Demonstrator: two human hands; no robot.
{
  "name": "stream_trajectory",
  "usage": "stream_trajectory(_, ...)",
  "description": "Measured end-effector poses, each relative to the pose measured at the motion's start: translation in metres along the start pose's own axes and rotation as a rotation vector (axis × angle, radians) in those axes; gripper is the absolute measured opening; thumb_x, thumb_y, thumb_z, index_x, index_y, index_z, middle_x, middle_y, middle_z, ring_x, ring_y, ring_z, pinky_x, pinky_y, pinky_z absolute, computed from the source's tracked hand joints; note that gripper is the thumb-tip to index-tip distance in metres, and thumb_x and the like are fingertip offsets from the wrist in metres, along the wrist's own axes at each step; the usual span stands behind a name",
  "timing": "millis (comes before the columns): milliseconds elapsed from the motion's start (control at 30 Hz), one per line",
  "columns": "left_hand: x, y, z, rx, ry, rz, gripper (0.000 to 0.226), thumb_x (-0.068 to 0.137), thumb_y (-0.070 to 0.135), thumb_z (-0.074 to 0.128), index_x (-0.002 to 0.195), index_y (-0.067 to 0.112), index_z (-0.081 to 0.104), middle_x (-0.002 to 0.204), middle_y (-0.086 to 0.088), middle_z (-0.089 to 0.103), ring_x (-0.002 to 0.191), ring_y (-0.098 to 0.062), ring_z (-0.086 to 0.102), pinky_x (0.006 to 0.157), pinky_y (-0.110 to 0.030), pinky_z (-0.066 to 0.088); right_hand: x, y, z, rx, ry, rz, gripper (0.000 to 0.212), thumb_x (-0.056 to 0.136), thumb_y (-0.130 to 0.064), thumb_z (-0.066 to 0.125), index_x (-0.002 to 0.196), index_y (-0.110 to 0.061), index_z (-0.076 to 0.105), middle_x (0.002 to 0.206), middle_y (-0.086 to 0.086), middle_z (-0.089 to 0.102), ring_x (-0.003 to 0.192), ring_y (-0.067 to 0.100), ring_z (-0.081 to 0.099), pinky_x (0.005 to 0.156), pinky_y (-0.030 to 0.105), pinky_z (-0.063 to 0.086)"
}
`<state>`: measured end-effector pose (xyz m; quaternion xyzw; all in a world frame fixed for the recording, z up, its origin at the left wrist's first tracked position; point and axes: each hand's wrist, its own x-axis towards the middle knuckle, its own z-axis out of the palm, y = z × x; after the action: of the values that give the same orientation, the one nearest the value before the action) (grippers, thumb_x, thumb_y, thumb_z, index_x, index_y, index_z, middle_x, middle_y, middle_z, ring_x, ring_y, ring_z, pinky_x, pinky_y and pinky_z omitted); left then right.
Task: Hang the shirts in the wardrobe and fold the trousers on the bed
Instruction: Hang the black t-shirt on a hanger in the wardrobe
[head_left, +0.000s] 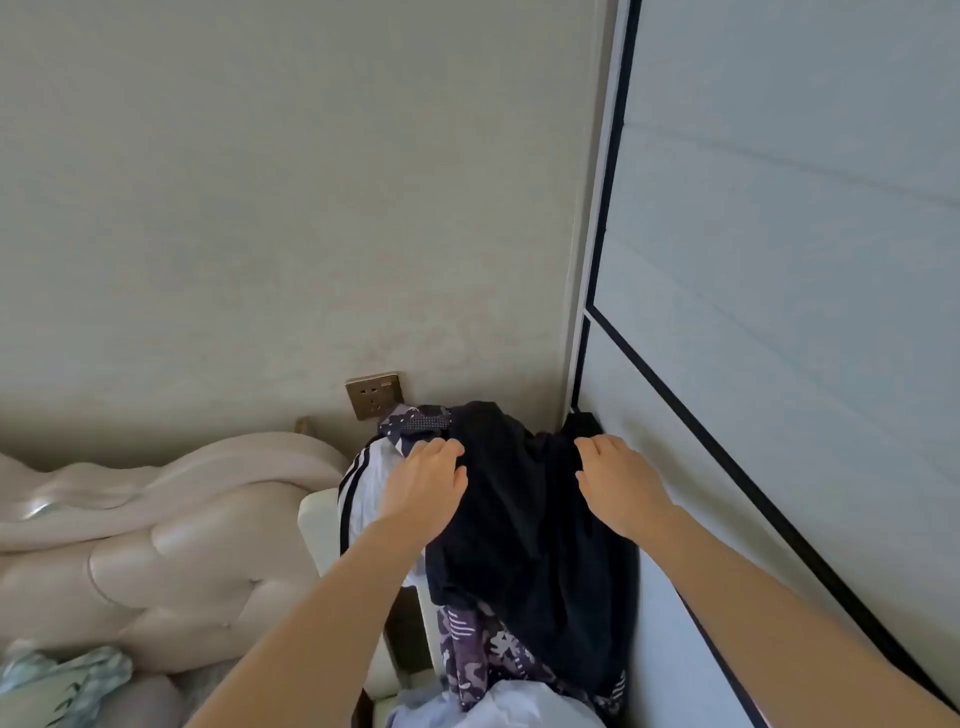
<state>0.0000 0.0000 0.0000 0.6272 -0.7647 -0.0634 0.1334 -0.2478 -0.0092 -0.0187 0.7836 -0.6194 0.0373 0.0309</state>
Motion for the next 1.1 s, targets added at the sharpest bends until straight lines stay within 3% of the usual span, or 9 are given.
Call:
stream_trajectory(267, 0.089, 0.002, 0.032, 0.065, -0.016, 0.034, 0.047, 0.103, 0.03, 0.041, 0.147, 0.013, 0.039, 0.152, -0.002, 0.04, 0.141, -0.018, 0.031, 0.114, -0.03, 0.027, 0.077, 0.019, 0.023, -0.081, -0.072, -0.039, 0.05, 0.092, -0.007, 0.047, 0.141, -0.007, 0.036, 0.146, 0.011, 0.036, 0.135, 0.03, 0.032, 0.107, 0.037, 0.036)
stream_trajectory(400, 0.113, 0.0, 0.05, 0.183, -0.07, -0.08, 0.057, 0.103, 0.039, 0.039, 0.151, 0.012, 0.027, 0.156, -0.006, 0.032, 0.145, -0.022, 0.026, 0.119, -0.036, 0.02, 0.097, 0.021, 0.032, -0.146, -0.149, -0.033, 0.061, 0.093, -0.006, 0.049, 0.148, -0.006, 0.023, 0.153, 0.014, 0.025, 0.142, 0.038, 0.019, 0.115, 0.044, 0.023)
stream_trajectory(533, 0.119, 0.0, 0.058, 0.157, -0.098, -0.256, 0.047, 0.1, 0.043, 0.044, 0.135, 0.011, 0.048, 0.13, -0.009, 0.06, 0.127, -0.028, 0.049, 0.114, -0.041, 0.029, 0.1, 0.024, 0.044, -0.212, -0.172, -0.018, 0.052, 0.094, -0.007, 0.047, 0.143, -0.004, 0.031, 0.143, 0.017, 0.041, 0.136, 0.039, 0.029, 0.116, 0.045, 0.02)
stream_trajectory(700, 0.116, 0.009, 0.05, 0.15, -0.054, -0.236, 0.031, 0.102, 0.035, 0.042, 0.11, 0.016, 0.065, 0.104, -0.006, 0.071, 0.104, -0.026, 0.061, 0.104, -0.035, 0.036, 0.096, 0.024, 0.045, -0.295, -0.249, -0.026, 0.031, 0.086, -0.007, 0.058, 0.117, -0.008, 0.056, 0.125, 0.013, 0.053, 0.121, 0.031, 0.042, 0.111, 0.04, 0.027)
stream_trajectory(833, 0.111, 0.013, 0.04, 0.051, 0.049, -0.226, 0.035, 0.104, 0.03, 0.038, 0.112, 0.02, 0.07, 0.103, -0.004, 0.072, 0.103, -0.026, 0.061, 0.101, -0.035, 0.038, 0.098, 0.02, 0.039, -0.275, -0.338, 0.001, 0.024, 0.083, -0.002, 0.06, 0.105, -0.011, 0.059, 0.121, 0.011, 0.055, 0.12, 0.03, 0.042, 0.104, 0.037, 0.037)
stream_trajectory(900, 0.109, 0.014, 0.035, -0.031, 0.102, -0.219, 0.033, 0.104, 0.029, 0.039, 0.116, 0.022, 0.07, 0.107, -0.003, 0.072, 0.104, -0.027, 0.061, 0.1, -0.036, 0.04, 0.097, 0.018, 0.034, -0.232, -0.303, 0.02, 0.027, 0.083, -0.002, 0.06, 0.109, -0.01, 0.057, 0.121, 0.011, 0.053, 0.118, 0.029, 0.044, 0.098, 0.035, 0.041)
stream_trajectory(967, 0.108, 0.014, 0.03, -0.109, 0.124, -0.226, 0.032, 0.103, 0.027, 0.041, 0.112, 0.022, 0.071, 0.103, -0.003, 0.072, 0.101, -0.029, 0.062, 0.089, -0.038, 0.048, 0.093, 0.017, 0.024, -0.159, -0.19, 0.06, 0.032, 0.087, -0.004, 0.057, 0.118, -0.01, 0.05, 0.121, 0.012, 0.05, 0.112, 0.027, 0.048, 0.087, 0.032, 0.044)
stream_trajectory(1033, 0.106, 0.016, 0.023, -0.224, 0.143, -0.254, 0.031, 0.101, 0.025, 0.043, 0.105, 0.019, 0.072, 0.096, -0.005, 0.072, 0.093, -0.031, 0.064, 0.075, -0.038, 0.051, 0.088, 0.015, 0.011, -0.039, -0.077, 0.1, 0.028, 0.092, -0.004, 0.049, 0.119, -0.01, 0.045, 0.117, 0.01, 0.051, 0.099, 0.024, 0.052, 0.073, 0.029, 0.043)
stream_trajectory(1100, 0.104, 0.022, 0.013, -0.38, 0.175, -0.271, 0.03, 0.101, 0.021, 0.044, 0.102, 0.015, 0.073, 0.092, -0.005, 0.072, 0.086, -0.028, 0.064, 0.074, -0.036, 0.05, 0.082, 0.014, -0.005, 0.061, -0.01, 0.148, 0.017, 0.098, -0.007, 0.042, 0.115, -0.009, 0.044, 0.096, 0.006, 0.057, 0.07, 0.017, 0.05, 0.055, 0.025, 0.036)
